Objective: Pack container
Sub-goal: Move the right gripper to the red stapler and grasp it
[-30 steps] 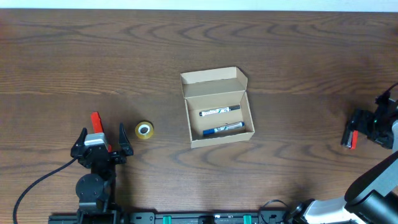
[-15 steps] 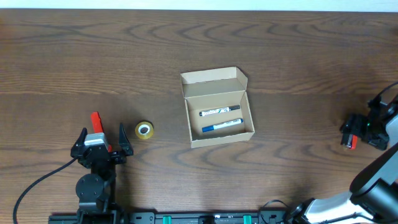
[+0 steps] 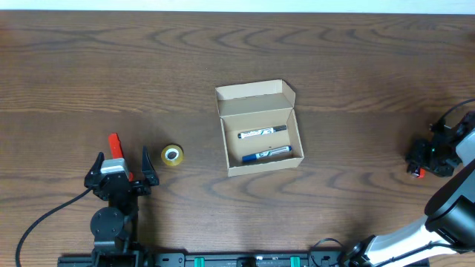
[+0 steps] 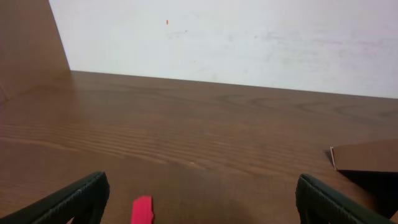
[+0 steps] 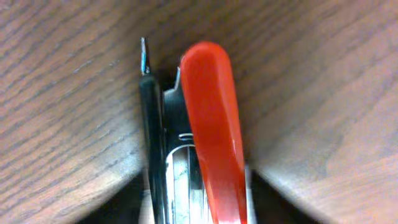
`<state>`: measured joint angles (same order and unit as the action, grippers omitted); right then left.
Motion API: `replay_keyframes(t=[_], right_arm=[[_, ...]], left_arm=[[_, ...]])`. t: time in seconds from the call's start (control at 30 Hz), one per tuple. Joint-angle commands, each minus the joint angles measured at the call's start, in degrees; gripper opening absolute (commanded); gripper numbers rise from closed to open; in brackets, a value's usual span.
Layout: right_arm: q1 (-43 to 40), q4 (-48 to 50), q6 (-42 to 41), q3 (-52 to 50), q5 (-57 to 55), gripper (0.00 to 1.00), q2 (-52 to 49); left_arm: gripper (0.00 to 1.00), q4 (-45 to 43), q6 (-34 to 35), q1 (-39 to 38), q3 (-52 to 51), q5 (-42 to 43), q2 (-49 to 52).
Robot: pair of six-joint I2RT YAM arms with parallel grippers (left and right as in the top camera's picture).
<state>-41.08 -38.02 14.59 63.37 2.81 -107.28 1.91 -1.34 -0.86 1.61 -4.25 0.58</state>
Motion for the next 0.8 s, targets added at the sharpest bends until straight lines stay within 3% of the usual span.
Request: replay_keyframes(t=[0.0, 0.23, 0.47, 0.63, 0.77], right_arm=[[-0.1, 0.0, 0.7, -0.7, 2.3, 0.01, -2.5], [1.7, 0.0, 0.7, -0.6, 11.7, 0.01, -2.4], [13.9, -0.4, 3.3, 2.4, 18.8, 0.01, 1.8], [27.9, -3.3, 13.4, 9.5, 20.8, 0.01, 8.3], [39.9, -11.2, 27.7, 18.7, 20.6, 0.01, 11.1]], left_arm=[[0.95, 2.1, 0.1, 0.0, -1.3, -0.2, -0.3], [0.95, 2.1, 0.1, 0.0, -1.3, -0.2, -0.3], [0.95, 2.1, 0.1, 0.0, -1.3, -0.2, -0.3], [0.95, 2.1, 0.1, 0.0, -1.3, -0.2, -0.3], [0.95, 2.1, 0.0, 0.0, -1.3, -0.2, -0.3]])
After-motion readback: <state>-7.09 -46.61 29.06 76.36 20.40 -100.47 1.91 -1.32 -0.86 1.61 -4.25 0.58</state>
